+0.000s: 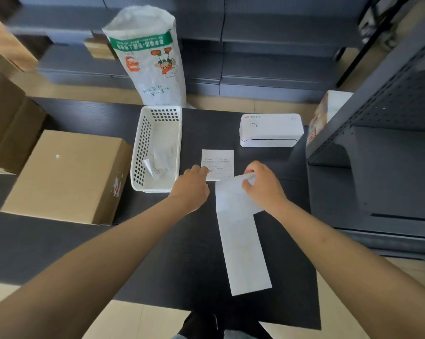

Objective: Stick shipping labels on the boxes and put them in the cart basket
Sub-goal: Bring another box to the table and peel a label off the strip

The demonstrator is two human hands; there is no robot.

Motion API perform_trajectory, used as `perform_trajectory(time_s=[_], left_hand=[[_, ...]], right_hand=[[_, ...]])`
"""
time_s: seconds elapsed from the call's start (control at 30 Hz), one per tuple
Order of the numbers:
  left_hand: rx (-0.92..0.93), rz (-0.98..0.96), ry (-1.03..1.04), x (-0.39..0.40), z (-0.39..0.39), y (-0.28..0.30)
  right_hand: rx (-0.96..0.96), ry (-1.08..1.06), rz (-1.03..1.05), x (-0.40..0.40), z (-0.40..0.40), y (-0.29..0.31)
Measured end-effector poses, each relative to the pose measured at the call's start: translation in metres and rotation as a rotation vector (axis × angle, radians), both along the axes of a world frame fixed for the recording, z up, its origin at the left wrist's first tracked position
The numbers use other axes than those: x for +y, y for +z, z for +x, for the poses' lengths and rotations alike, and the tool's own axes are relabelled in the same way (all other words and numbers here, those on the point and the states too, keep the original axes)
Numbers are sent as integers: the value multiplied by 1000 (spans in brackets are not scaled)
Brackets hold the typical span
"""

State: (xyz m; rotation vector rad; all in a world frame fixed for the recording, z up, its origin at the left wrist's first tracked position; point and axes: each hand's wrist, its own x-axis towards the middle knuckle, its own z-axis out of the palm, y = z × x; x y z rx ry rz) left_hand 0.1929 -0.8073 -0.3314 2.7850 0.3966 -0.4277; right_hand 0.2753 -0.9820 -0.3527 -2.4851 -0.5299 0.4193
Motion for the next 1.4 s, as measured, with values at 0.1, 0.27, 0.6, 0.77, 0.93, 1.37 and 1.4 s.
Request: perform_trajectory(time_s=[0.1,0.27,0.6,0.77,0.93,1.37,1.4], left_hand=[[-41,-19,12,3,-11,13],[-124,-38,35,11,-38,32],[-62,-13,-125,-11,-100,26],[-36,4,-168,-36,-117,15],[-15,-23,-196,-54,-127,2],[61,-71,-147,-92,-117,-22],[62,-69,-142,-94,-115,-22]], right_hand=[[-53,-95,91,1,-8,17],[-143,-108,189,-8,-39,31],[46,55,59,-71,-129,20],[151,53,-88,-93,-158,7],[288,43,-39,-107,-171,-16],[756,-340,213,-96,-139,-24],[839,-350,242,-97,-137,-22]])
